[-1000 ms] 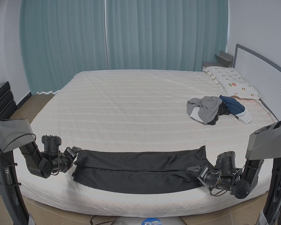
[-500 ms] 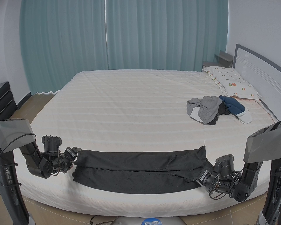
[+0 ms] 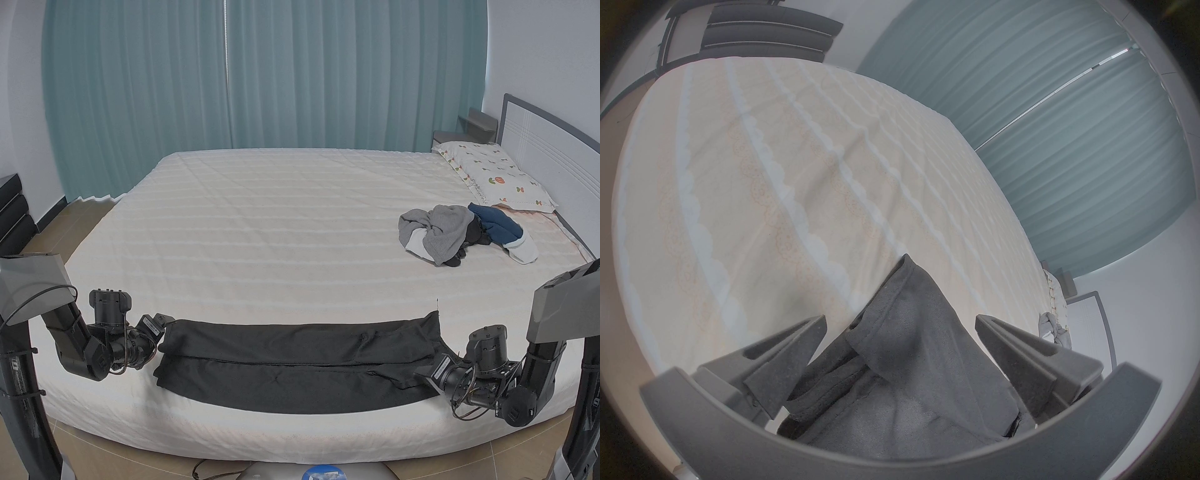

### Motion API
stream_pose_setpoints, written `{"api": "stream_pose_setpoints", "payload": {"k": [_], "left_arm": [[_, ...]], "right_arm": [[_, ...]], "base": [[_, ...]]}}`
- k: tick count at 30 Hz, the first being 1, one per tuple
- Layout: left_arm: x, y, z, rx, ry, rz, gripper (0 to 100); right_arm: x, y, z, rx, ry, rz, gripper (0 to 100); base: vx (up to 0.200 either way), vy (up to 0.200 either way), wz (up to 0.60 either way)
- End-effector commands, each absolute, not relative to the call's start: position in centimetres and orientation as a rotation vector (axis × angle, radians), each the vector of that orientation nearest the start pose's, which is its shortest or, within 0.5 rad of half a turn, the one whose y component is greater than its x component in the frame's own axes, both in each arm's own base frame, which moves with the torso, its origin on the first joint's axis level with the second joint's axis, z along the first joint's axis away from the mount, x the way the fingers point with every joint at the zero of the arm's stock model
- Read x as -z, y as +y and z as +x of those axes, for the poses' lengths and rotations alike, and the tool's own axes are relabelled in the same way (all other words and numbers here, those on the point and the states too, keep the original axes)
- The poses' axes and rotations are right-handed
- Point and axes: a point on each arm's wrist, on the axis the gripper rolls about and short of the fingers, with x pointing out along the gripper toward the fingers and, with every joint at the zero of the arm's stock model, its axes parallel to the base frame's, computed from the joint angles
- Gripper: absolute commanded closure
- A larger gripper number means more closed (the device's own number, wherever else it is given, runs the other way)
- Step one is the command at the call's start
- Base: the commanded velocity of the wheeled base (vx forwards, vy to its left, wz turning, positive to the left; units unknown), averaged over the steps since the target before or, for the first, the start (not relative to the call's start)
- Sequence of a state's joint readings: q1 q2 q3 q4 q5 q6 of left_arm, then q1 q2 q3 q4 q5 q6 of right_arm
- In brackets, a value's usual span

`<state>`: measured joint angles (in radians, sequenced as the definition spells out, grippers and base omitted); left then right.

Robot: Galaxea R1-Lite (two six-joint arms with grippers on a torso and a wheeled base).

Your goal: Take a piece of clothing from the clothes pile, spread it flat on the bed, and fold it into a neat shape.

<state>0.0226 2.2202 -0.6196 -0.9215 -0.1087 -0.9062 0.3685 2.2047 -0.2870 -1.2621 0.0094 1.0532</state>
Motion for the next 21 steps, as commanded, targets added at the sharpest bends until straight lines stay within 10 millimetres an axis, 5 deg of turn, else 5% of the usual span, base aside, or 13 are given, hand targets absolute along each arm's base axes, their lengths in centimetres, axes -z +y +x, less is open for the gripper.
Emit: {"api": "stream_pose_setpoints", "payload": {"k": [1,14,21], "left_arm": [[0.3,0.5,33.1,-0.232,0.672,-0.915,0],[0.4,0.5,33.1,-0.233,0.673,-0.915,0],[0.4,0.5,33.1,-0.232,0.673,-0.913,0]], "right_arm": [[0.6,8.6,25.8,0.03,0.723,0.901,0],[0.4,6.0,25.9,0.041,0.673,0.877,0],[3.0,6.0,26.2,0.02,0.686,0.821,0]], "base": [[0.0,0.0,0.0],[0.0,0.0,0.0],[0.0,0.0,0.0]]}}
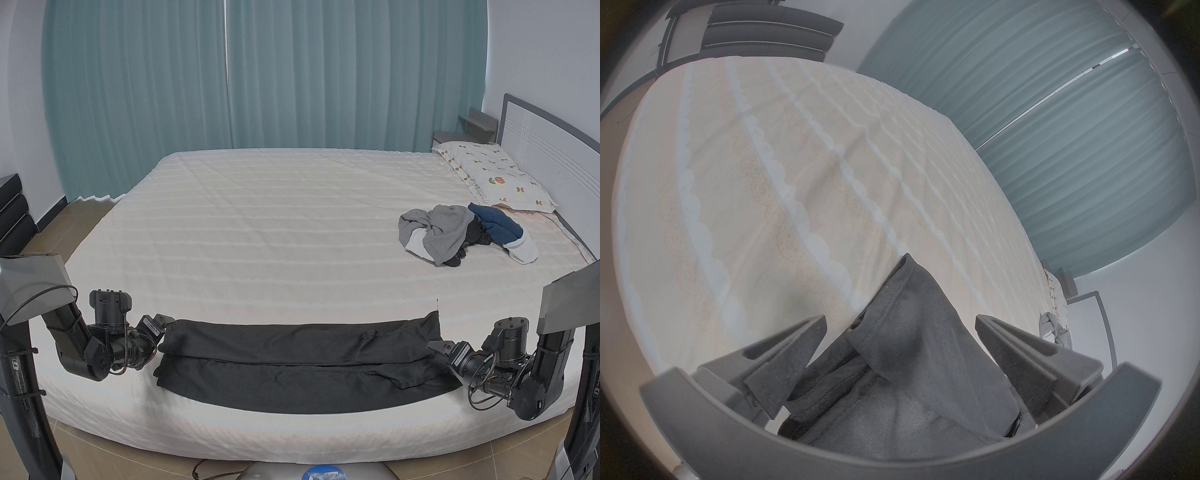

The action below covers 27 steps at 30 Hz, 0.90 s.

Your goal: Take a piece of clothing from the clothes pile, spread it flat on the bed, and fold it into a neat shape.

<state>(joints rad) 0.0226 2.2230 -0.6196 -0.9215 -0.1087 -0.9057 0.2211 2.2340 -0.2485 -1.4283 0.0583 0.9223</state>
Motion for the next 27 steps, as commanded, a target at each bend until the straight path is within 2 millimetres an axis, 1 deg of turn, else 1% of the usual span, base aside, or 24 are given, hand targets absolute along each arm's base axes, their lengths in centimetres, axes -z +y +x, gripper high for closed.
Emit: {"api": "stream_pose_setpoints", "payload": {"k": [1,6,16,21,22,27], "left_arm": [[0.4,0.5,33.1,-0.233,0.673,-0.915,0],[0.4,0.5,33.1,-0.233,0.673,-0.915,0],[0.4,0.5,33.1,-0.233,0.673,-0.915,0],[0.4,0.5,33.1,-0.232,0.675,-0.914,0],[0.4,0.5,33.1,-0.232,0.675,-0.914,0],[0.4,0.5,33.1,-0.232,0.675,-0.914,0]], "right_arm": [[3.4,6.1,26.1,0.016,0.686,0.82,0],[4.2,6.1,25.8,0.015,0.697,0.817,0],[3.2,6.2,25.7,0.0,0.671,0.821,0],[3.2,6.1,25.5,0.005,0.679,0.82,0],[3.2,6.1,25.5,0.004,0.678,0.821,100],[2.8,6.0,25.0,0.007,0.68,0.822,100]], "base": [[0.0,0.0,0.0],[0.0,0.0,0.0],[0.0,0.0,0.0],[0.0,0.0,0.0],[0.0,0.0,0.0],[0.0,0.0,0.0]]}}
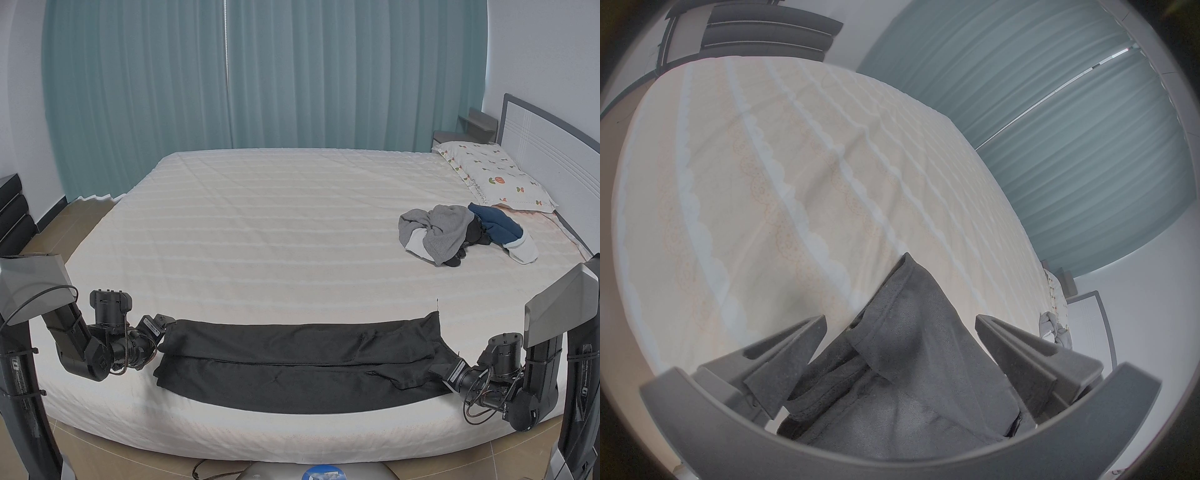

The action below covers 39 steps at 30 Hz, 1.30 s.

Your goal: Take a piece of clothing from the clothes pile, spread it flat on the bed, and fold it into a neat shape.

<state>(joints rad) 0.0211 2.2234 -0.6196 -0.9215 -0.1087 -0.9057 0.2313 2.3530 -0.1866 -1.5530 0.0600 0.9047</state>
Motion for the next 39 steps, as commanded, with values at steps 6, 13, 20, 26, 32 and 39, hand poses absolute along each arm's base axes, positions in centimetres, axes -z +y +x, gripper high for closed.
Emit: {"api": "stream_pose_setpoints", "payload": {"k": [6,13,20,26,32,39], "left_arm": [[0.4,0.5,33.1,-0.232,0.675,-0.914,0],[0.4,0.5,33.1,-0.231,0.674,-0.914,0],[0.1,0.5,33.2,-0.228,0.667,-0.914,0],[-0.3,0.5,33.4,-0.219,0.657,-0.917,0],[-0.9,0.4,33.6,-0.136,0.666,-0.914,0],[-0.5,0.3,33.5,-0.006,0.764,-0.761,0]], "right_arm": [[1.9,5.9,24.5,-0.002,0.666,0.828,100],[1.3,5.9,23.9,-0.01,0.669,0.831,100],[1.4,5.9,23.5,-0.009,0.691,0.835,100],[0.5,4.8,23.9,-0.049,0.667,0.887,0],[-0.5,1.8,24.9,-0.089,0.636,1.037,0],[0.2,0.7,25.7,-0.106,0.653,1.087,0]], "base": [[0.0,0.0,0.0],[0.0,0.0,0.0],[0.0,0.0,0.0],[0.0,0.0,0.0],[0.0,0.0,0.0],[0.0,0.0,0.0]]}}
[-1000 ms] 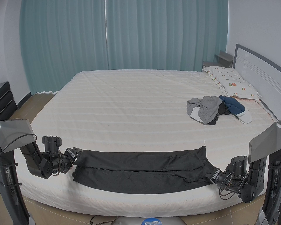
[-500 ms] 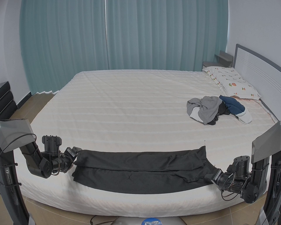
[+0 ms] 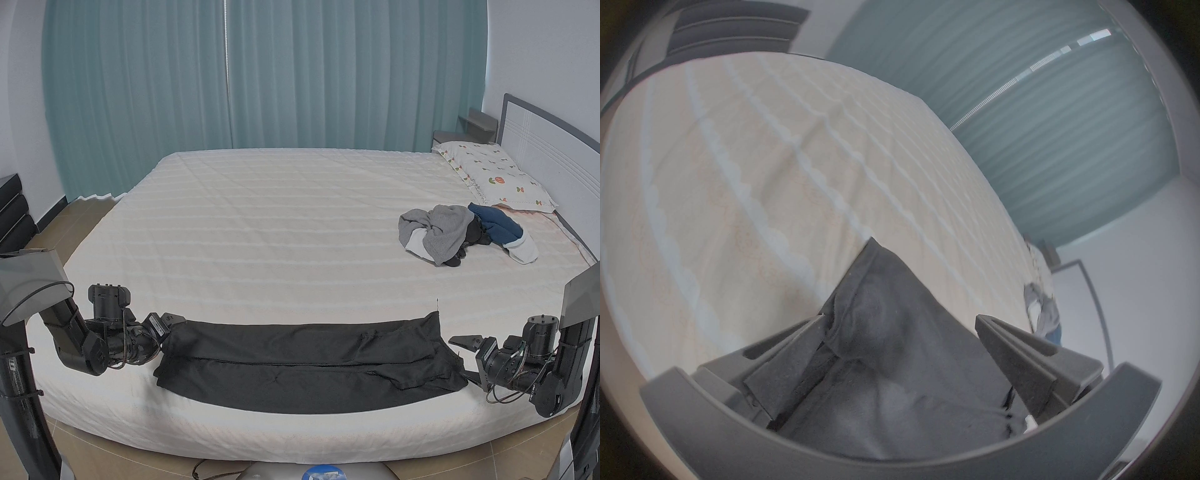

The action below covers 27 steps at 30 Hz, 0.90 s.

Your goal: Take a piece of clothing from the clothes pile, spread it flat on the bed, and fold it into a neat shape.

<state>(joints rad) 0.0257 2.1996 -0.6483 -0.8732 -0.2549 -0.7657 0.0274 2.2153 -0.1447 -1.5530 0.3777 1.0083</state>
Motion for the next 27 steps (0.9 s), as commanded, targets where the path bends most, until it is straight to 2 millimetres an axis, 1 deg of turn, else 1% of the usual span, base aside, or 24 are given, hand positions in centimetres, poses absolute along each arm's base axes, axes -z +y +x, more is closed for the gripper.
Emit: {"api": "stream_pose_setpoints", "payload": {"k": [1,7,9,10,14,17,19,27], "left_arm": [[-0.3,0.5,33.6,0.015,0.781,-0.681,0],[-0.6,0.7,34.3,0.053,0.828,-0.533,0],[-0.6,0.9,34.3,0.057,0.842,-0.513,0],[-0.6,0.9,34.6,0.067,0.863,-0.477,0],[-0.5,0.7,35.4,0.084,0.874,-0.441,0],[-0.2,0.6,35.6,0.086,0.88,-0.439,0],[0.6,0.4,35.6,0.093,0.897,-0.425,0],[2.1,0.2,35.5,0.112,0.931,-0.358,0]], "right_arm": [[0.5,0.8,25.9,-0.108,0.66,1.087,0],[1.2,1.1,26.0,-0.11,0.686,1.086,0],[1.3,1.1,26.1,-0.109,0.691,1.089,0],[1.5,1.1,26.1,-0.109,0.7,1.089,0],[1.5,1.1,26.1,-0.112,0.701,1.089,0],[1.6,1.1,26.0,-0.111,0.703,1.089,0],[1.6,1.2,26.0,-0.113,0.704,1.088,0],[1.6,1.4,26.0,-0.118,0.709,1.081,0]], "base": [[0.0,0.0,0.0],[0.0,0.0,0.0],[0.0,0.0,0.0],[0.0,0.0,0.0],[0.0,0.0,0.0],[0.0,0.0,0.0],[0.0,0.0,0.0],[0.0,0.0,0.0]]}}
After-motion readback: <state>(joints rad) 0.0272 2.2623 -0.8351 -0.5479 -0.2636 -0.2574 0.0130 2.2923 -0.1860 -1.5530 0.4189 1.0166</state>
